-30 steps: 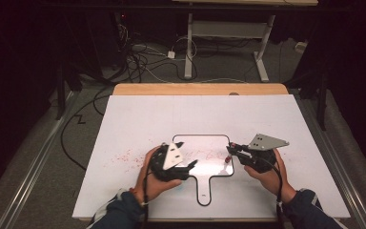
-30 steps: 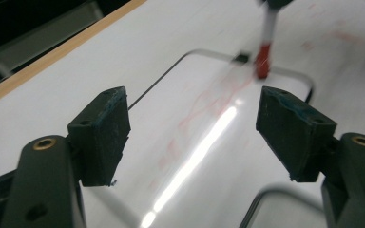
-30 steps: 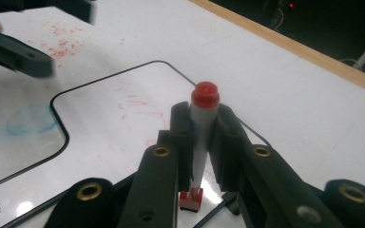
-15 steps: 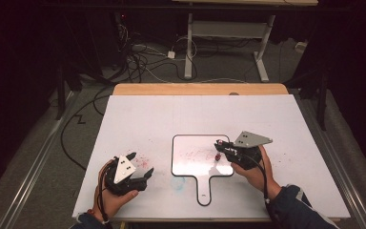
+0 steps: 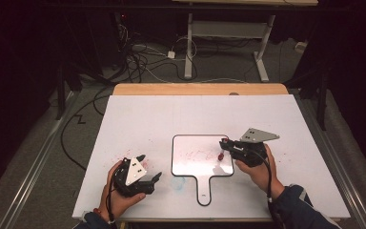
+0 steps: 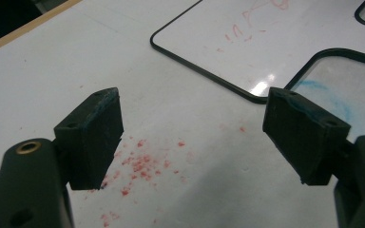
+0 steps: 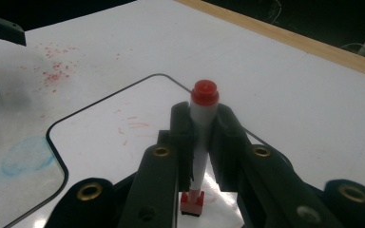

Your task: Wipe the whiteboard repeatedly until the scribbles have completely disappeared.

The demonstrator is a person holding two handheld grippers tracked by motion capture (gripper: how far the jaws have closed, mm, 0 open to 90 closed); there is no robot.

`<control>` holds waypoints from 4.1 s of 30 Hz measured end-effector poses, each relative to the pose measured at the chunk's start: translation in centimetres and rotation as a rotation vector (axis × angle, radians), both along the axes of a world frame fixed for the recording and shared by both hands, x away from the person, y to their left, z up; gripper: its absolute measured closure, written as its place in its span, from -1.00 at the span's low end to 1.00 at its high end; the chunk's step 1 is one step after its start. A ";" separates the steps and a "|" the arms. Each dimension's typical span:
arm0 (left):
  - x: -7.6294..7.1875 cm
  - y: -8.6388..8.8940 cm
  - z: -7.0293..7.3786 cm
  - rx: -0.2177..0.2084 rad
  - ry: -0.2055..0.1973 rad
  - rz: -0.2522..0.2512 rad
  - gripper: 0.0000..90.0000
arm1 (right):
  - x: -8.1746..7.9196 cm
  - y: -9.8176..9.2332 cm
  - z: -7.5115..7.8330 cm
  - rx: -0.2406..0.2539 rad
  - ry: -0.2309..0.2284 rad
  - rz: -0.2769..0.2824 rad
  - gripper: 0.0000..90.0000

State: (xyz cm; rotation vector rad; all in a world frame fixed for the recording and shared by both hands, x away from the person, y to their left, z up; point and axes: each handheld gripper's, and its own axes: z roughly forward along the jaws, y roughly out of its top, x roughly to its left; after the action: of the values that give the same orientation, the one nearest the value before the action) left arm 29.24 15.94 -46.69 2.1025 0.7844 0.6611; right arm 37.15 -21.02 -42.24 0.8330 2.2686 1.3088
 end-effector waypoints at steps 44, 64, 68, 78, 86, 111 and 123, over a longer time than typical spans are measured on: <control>0.0 0.2 0.1 -0.015 0.000 -0.007 -0.55 | 0.0 5.0 0.0 -0.014 0.004 0.001 0.81; 0.1 0.0 0.1 -0.017 0.008 -0.015 -0.55 | 1.1 3.4 -0.1 0.000 -0.006 -0.051 0.81; 0.1 0.1 0.1 -0.020 0.008 -0.017 -0.55 | 1.2 4.2 -0.3 0.009 -0.007 -0.039 0.81; 0.2 0.0 0.0 -0.010 -0.001 -0.021 -0.55 | 2.1 2.7 0.1 -0.053 -0.034 -0.181 0.81; 0.2 0.1 0.1 -0.043 0.022 -0.025 -0.55 | 1.3 5.8 -0.1 -0.020 -0.016 -0.093 0.81; 0.2 0.4 0.2 -0.054 0.019 -0.033 -0.55 | 1.9 11.0 0.0 -0.042 0.012 -0.031 0.81; 0.2 0.4 0.2 -0.065 0.025 -0.042 -0.55 | 2.1 12.3 0.1 -0.104 -0.027 -0.038 0.81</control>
State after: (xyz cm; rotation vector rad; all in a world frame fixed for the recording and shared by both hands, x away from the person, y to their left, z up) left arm 29.41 16.36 -46.54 2.0664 0.7634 0.5807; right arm 39.22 -8.68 -42.10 0.8131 2.2677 1.1673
